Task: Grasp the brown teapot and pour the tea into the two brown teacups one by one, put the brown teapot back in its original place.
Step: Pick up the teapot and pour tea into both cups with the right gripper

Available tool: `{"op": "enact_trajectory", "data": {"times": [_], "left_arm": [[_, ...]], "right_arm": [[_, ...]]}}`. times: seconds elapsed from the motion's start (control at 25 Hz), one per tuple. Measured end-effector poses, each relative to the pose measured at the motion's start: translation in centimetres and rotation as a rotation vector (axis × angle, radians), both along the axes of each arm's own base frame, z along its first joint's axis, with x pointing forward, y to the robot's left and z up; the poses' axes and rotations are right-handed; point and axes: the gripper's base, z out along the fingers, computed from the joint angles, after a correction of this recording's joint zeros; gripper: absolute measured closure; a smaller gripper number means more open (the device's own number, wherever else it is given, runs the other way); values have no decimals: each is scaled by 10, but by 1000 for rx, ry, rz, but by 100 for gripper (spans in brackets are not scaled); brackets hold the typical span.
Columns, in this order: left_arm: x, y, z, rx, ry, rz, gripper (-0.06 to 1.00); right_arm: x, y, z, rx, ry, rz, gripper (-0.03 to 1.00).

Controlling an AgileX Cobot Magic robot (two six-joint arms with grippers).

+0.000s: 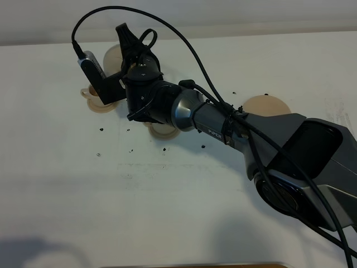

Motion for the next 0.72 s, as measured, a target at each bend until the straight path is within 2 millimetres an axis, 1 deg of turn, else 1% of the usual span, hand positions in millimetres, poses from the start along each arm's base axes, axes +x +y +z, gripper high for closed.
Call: {"op": "enact_trajectory", "data": {"times": [0.72], "left_arm": [[0,0,0,0,0,0,63]], "right_arm": [[-3,5,3,-87,-51,52,86]]}}
